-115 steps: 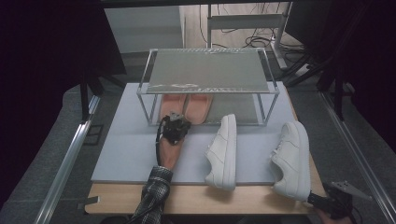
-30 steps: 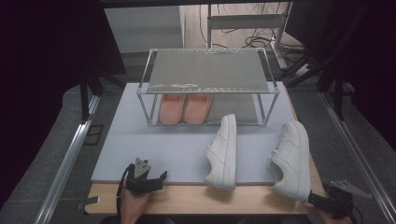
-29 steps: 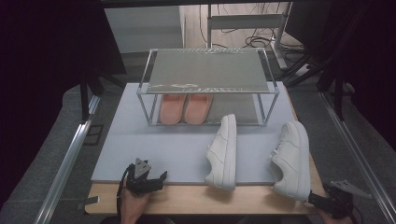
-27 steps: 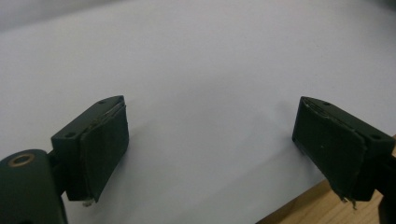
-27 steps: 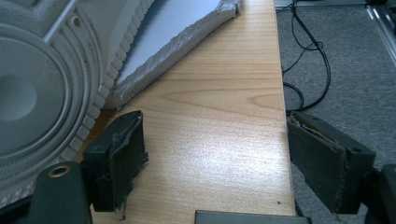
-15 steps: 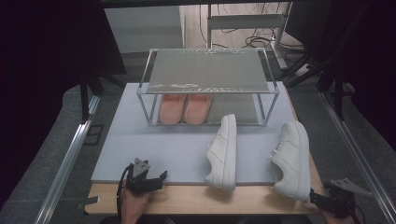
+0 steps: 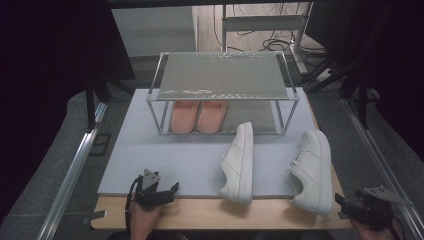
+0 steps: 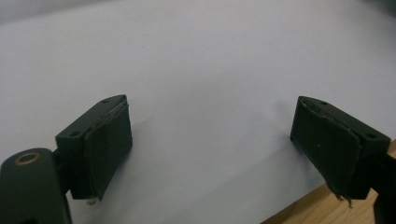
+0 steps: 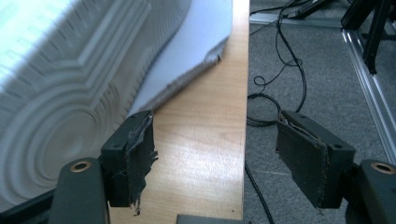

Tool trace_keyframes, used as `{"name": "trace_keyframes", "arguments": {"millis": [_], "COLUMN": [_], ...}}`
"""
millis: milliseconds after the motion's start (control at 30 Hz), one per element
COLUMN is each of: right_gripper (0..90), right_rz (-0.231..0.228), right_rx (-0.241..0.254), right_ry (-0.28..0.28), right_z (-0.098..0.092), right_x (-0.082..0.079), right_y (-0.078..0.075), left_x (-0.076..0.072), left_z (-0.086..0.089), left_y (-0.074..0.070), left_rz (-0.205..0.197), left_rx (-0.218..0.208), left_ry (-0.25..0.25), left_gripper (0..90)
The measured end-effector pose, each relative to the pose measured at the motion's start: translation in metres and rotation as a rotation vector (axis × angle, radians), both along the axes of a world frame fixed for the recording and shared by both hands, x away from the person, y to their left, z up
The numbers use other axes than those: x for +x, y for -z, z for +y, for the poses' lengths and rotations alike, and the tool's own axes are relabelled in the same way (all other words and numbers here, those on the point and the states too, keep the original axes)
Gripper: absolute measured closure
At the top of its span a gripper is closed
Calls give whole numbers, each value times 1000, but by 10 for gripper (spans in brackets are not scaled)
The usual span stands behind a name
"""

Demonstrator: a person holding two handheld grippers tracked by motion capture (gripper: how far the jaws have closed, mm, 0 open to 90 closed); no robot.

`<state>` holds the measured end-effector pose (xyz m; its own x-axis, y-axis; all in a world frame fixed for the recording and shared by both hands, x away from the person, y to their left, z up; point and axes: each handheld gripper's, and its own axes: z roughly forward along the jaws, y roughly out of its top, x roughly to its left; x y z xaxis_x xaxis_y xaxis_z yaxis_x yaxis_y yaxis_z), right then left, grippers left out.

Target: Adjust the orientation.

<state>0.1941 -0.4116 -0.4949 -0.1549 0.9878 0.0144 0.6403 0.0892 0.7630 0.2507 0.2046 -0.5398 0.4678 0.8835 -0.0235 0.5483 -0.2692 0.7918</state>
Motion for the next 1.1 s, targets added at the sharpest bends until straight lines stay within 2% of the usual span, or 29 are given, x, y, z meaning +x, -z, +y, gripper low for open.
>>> {"name": "trace_keyframes", "arguments": {"millis": [333, 533, 867, 1100], "right_gripper": [321, 359, 381, 382], "right_rz": [-17, -16, -5, 16], "right_rx": [-10, -9, 29, 57], "right_ry": [-10, -38, -144, -237], "right_z": [-3, 1, 24, 47], "right_x": [1, 4, 16, 28], "right_y": [-34, -56, -85, -93], "left_x": [0, 0, 0, 0], "left_z": [0, 0, 0, 0], "left_y": [0, 0, 0, 0], "left_rz": [0, 0, 0, 0], "left_rx": [0, -1, 0, 0], "left_ry": [0, -1, -2, -3], "left_gripper": [125, 125, 126, 126]}}
